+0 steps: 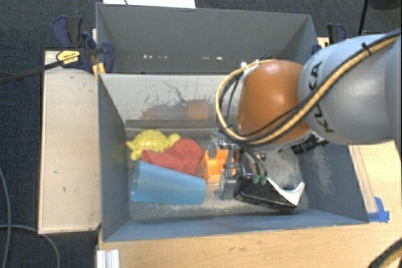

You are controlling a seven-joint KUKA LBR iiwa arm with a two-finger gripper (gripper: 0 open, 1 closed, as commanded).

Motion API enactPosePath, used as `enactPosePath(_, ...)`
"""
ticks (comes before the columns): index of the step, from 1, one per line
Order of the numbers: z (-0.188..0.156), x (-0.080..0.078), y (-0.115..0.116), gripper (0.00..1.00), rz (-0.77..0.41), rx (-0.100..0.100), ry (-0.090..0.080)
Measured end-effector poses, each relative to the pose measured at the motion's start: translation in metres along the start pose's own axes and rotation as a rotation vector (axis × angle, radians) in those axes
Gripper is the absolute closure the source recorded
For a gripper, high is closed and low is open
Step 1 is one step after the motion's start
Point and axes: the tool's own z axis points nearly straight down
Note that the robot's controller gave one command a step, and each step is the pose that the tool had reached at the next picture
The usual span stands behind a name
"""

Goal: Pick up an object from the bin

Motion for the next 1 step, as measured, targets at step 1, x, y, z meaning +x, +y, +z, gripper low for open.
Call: enactPosePath(1, 0.0105, -0.0208, -0.0064, 0.0, -0.058, 0.0, -0.002)
